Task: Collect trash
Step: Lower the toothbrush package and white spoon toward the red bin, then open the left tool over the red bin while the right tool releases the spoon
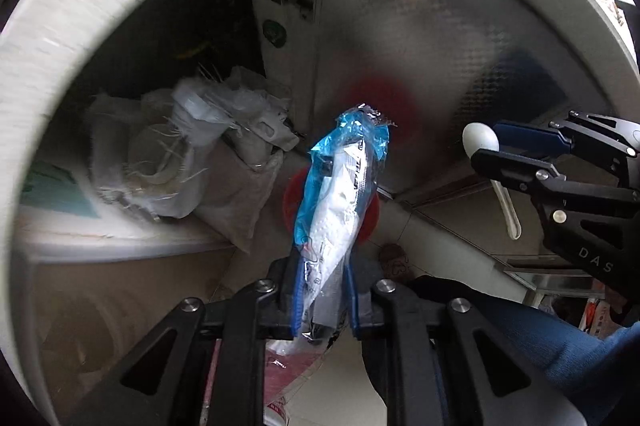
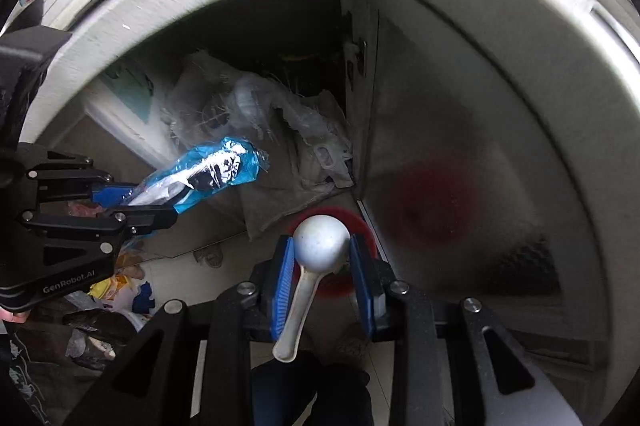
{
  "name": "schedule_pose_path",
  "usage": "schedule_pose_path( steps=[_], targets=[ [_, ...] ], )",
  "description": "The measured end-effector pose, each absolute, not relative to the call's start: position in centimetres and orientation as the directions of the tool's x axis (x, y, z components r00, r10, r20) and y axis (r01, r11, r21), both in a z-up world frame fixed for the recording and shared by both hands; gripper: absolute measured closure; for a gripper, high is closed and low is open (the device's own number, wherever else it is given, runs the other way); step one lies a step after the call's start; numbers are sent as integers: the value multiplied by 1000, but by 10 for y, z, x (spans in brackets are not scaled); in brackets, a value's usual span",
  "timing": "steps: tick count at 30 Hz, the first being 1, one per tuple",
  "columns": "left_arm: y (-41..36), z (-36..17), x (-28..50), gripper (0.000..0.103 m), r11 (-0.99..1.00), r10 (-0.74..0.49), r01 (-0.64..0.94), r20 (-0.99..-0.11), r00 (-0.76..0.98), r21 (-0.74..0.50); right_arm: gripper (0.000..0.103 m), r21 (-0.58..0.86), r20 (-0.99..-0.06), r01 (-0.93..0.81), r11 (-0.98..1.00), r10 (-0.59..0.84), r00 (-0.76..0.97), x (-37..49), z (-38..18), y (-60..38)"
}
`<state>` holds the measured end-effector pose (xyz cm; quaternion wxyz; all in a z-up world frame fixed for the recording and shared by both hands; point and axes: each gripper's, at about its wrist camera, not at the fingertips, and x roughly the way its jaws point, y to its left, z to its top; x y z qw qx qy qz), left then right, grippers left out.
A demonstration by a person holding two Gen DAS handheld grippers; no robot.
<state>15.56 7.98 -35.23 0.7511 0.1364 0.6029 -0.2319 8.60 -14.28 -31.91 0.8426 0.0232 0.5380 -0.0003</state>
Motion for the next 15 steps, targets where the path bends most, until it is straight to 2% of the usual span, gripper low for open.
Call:
schedule_pose_path(
  steps=[6,15],
  targets=[
    [71,-410,167,88,840,-185,536,-973,138,-84,76,20,-912,43,999,1,411,96,-372,-151],
    [46,-469,177,88,806,-174,587,-979,104,-81,76,30,-922,106,994,-13,386,92,-417,-176]
  ],
)
